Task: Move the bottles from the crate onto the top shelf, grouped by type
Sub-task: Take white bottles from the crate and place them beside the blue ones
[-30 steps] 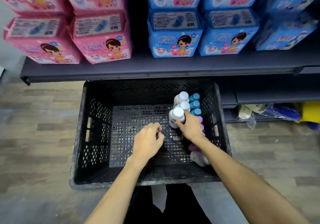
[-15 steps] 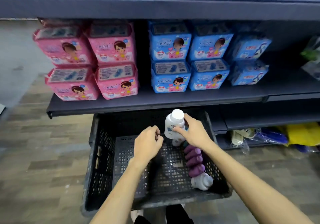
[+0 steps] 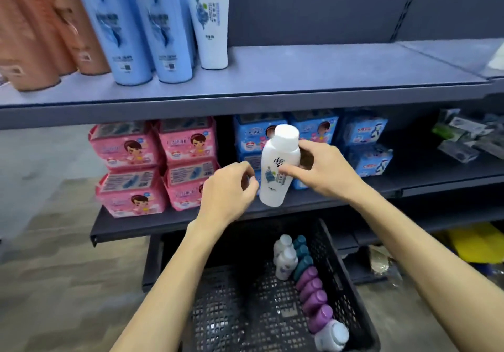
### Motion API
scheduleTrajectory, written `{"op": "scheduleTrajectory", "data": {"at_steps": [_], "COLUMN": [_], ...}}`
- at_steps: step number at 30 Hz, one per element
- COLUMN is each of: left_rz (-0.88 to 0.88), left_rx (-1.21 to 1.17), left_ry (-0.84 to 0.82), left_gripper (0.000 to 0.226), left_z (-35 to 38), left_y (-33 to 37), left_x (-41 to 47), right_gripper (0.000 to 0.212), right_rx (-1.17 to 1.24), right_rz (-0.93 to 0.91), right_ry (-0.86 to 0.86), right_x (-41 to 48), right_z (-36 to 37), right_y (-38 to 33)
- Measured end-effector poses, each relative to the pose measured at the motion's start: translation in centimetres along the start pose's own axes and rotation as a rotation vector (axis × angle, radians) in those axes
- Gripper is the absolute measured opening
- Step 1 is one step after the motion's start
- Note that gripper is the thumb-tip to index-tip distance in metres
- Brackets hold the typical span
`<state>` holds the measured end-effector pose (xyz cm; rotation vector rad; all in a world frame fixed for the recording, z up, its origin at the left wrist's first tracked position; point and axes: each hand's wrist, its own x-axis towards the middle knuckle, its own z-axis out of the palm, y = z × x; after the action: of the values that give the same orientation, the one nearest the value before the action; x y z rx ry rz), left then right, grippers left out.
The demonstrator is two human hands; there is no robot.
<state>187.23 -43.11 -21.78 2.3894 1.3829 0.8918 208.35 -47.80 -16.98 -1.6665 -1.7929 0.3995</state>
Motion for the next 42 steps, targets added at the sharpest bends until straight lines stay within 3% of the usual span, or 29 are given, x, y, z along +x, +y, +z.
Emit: {"op": "scheduleTrajectory", "data": {"at_steps": [13, 24, 36, 42], "left_rz": [0.239, 0.271, 0.185, 0.169], "left_rx": [0.037, 0.089, 0.209, 0.208], "left_ry": [0.204, 0.341, 0.206, 0.202], "left_gripper": [0.01, 0.006, 0.011, 0.011], "left_z": [-9.0, -15.5, -17.3, -17.1], "left_y": [4.8, 7.3, 5.7, 4.9], "left_x": [6.0, 11.3, 12.8, 13.1], "right_gripper": [0.029, 0.034, 0.029, 0.037], "right_rx": [-0.005, -0.061, -0.063, 0.026], "right_rz": [-0.201, -0.322, -0.236, -0.216], "right_ry": [0.207, 0.259, 0.181, 0.116], "right_x": [3.8, 8.9, 14.0, 15.0], "right_z": [-9.9, -16.1, -13.8, -12.9], "right_y": [-8.3, -14.2, -13.3, -11.7]}}
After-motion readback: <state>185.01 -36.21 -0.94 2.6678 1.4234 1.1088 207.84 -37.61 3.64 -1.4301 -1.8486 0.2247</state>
